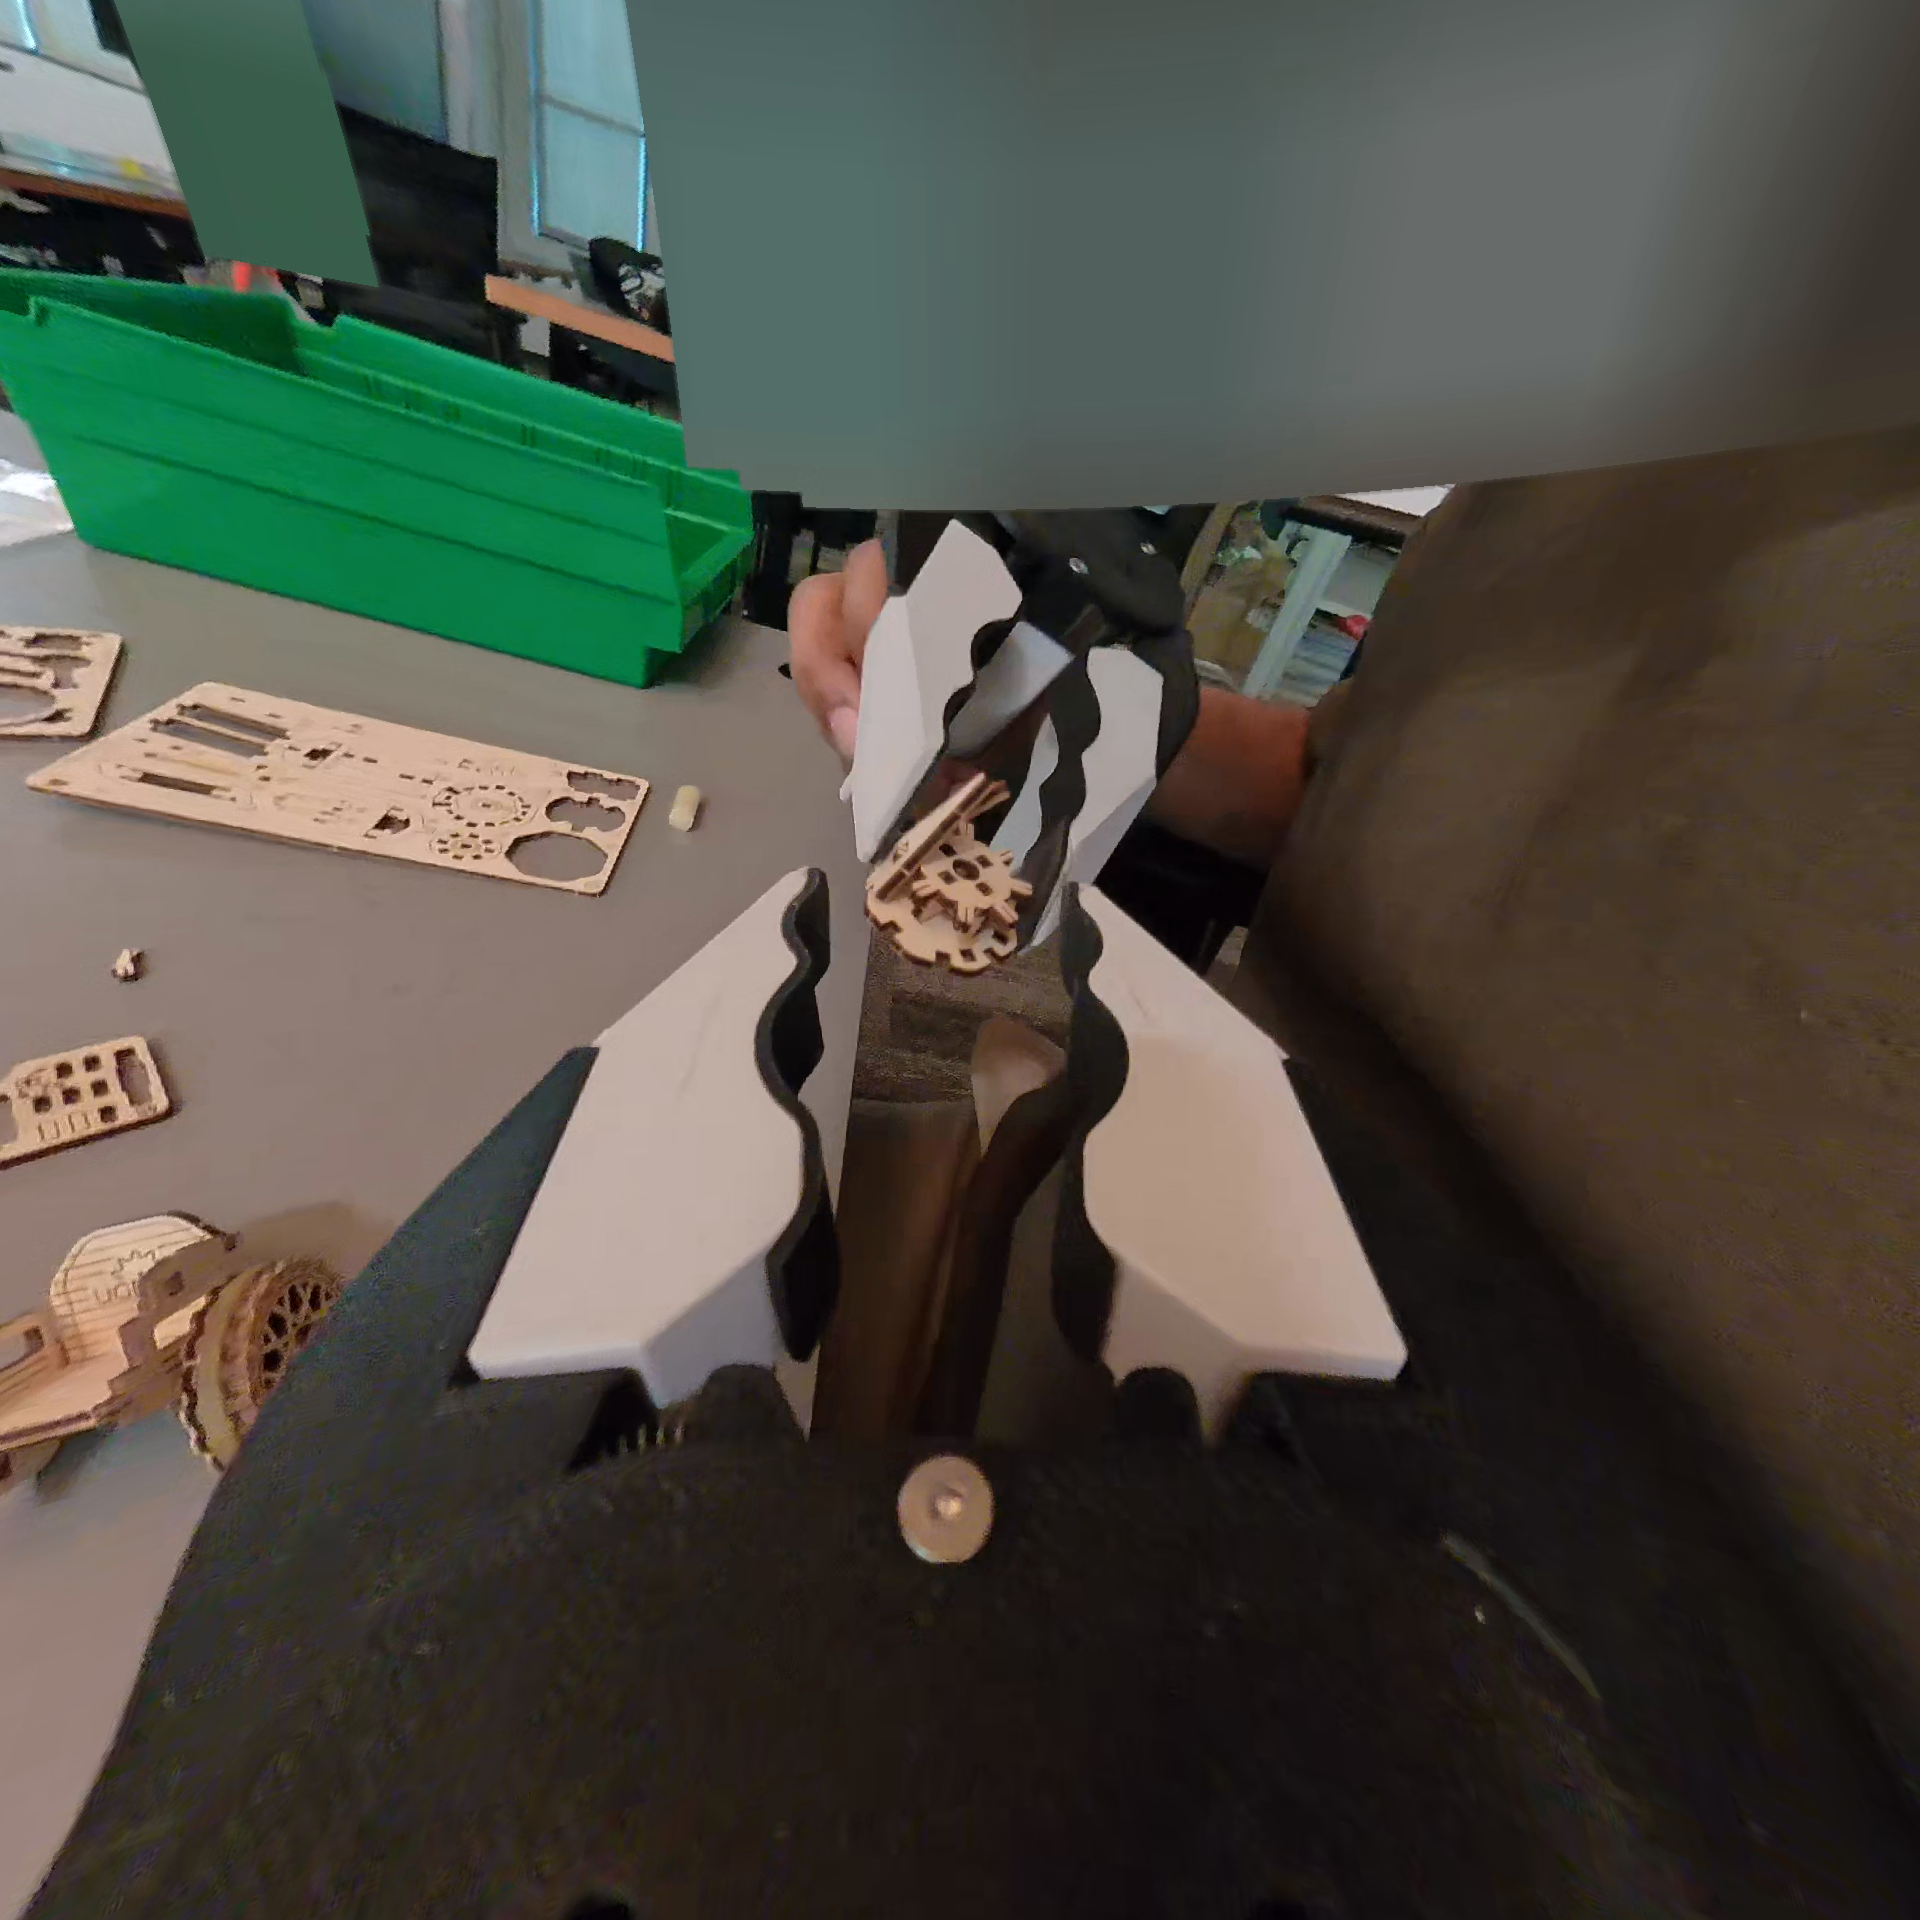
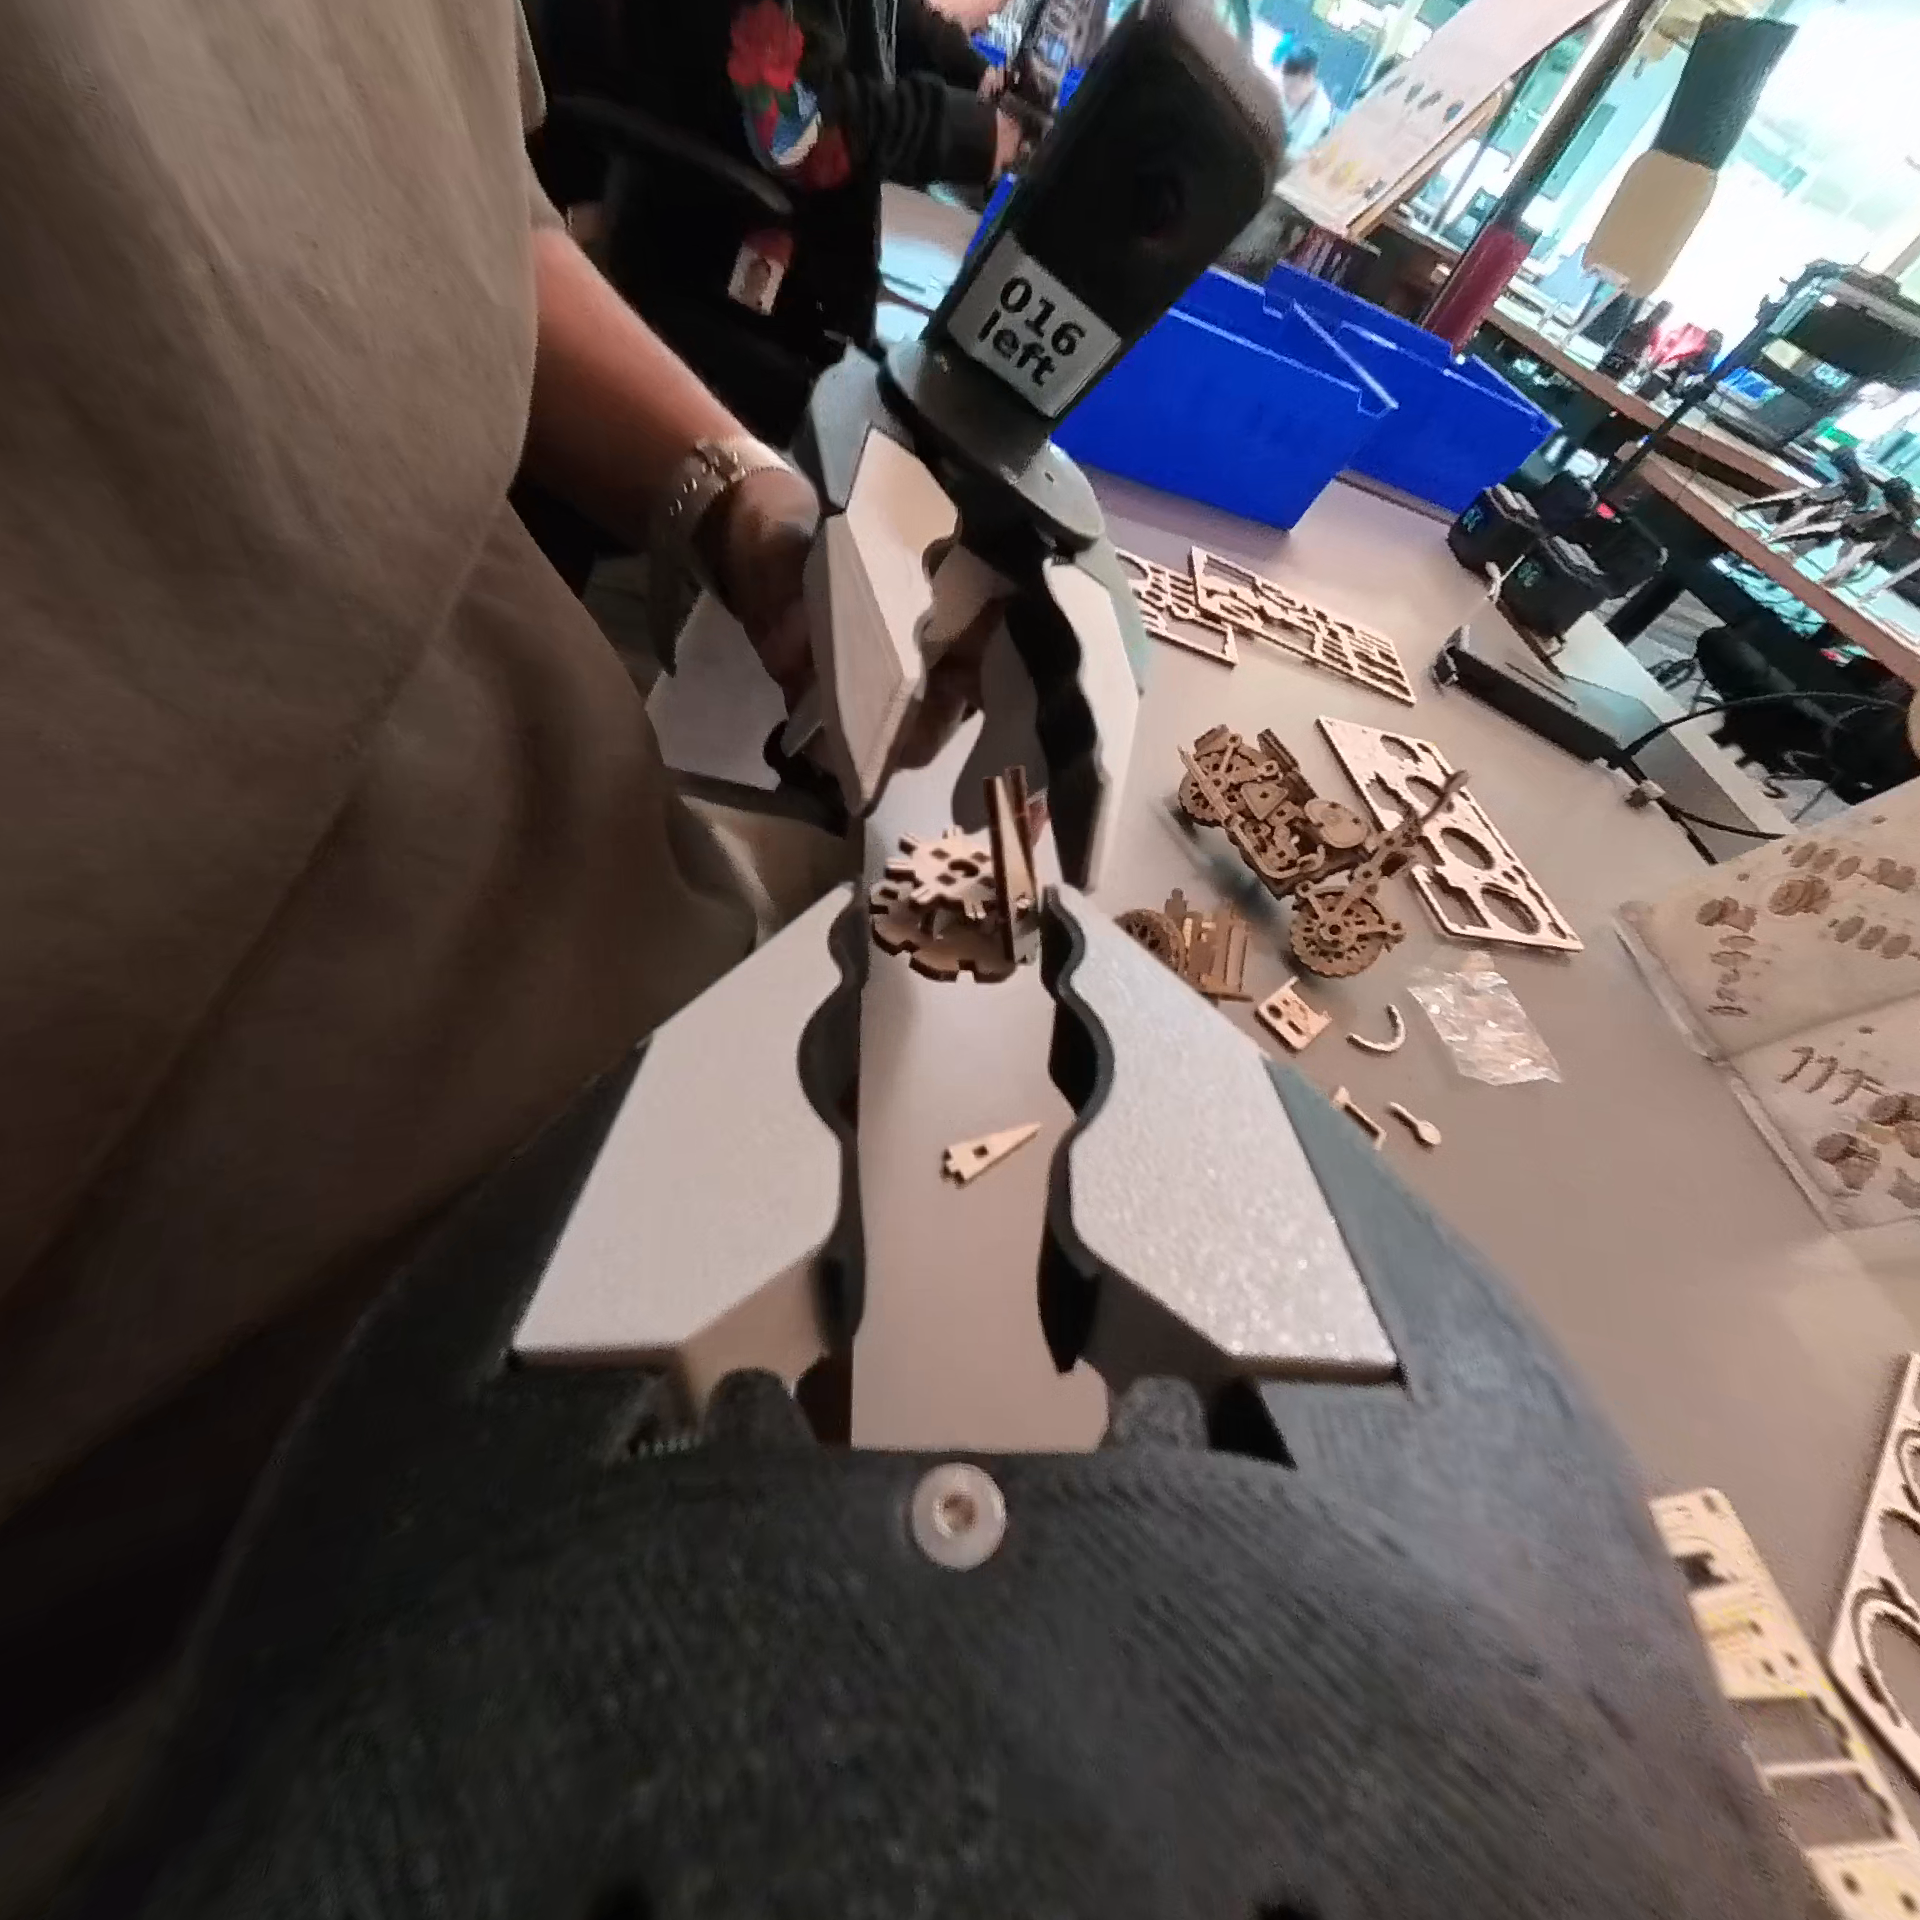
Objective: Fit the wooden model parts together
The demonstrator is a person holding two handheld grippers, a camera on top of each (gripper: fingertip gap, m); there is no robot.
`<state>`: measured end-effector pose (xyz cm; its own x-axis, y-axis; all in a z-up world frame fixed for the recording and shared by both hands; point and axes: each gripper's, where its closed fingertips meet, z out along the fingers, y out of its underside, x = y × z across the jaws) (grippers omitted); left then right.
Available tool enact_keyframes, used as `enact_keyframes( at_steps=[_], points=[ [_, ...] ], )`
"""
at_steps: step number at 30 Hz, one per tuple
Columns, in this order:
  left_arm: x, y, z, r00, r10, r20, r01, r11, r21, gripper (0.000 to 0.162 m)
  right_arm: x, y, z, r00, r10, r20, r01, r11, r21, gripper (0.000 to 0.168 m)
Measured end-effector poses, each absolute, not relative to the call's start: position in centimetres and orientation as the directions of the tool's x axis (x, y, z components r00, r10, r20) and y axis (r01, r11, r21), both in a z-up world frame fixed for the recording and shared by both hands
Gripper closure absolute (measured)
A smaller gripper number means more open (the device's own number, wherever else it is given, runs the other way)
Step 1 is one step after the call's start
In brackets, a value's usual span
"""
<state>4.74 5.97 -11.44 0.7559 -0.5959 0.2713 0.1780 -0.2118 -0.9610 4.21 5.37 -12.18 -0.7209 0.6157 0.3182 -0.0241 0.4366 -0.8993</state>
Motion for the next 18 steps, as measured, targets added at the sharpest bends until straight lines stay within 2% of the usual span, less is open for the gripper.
enact_keyframes(
  at_steps=[4, 9, 18],
  points=[
    [5.09, 5.70, -10.98, 0.784, -0.597, 0.171, 0.107, -0.140, -0.984, 0.128, 4.37, 5.27, -11.50, -0.726, 0.621, 0.295, -0.036, 0.393, -0.919, 0.137],
    [5.28, 5.77, -11.29, 0.791, -0.592, 0.153, 0.081, -0.146, -0.986, 0.137, 4.47, 4.94, -11.63, -0.736, 0.611, 0.291, -0.040, 0.390, -0.920, 0.137],
    [5.55, 5.57, -11.11, 0.796, -0.598, 0.097, 0.031, -0.120, -0.992, 0.137, 4.76, 4.73, -11.40, -0.758, 0.603, 0.247, -0.024, 0.353, -0.935, 0.137]
  ],
)
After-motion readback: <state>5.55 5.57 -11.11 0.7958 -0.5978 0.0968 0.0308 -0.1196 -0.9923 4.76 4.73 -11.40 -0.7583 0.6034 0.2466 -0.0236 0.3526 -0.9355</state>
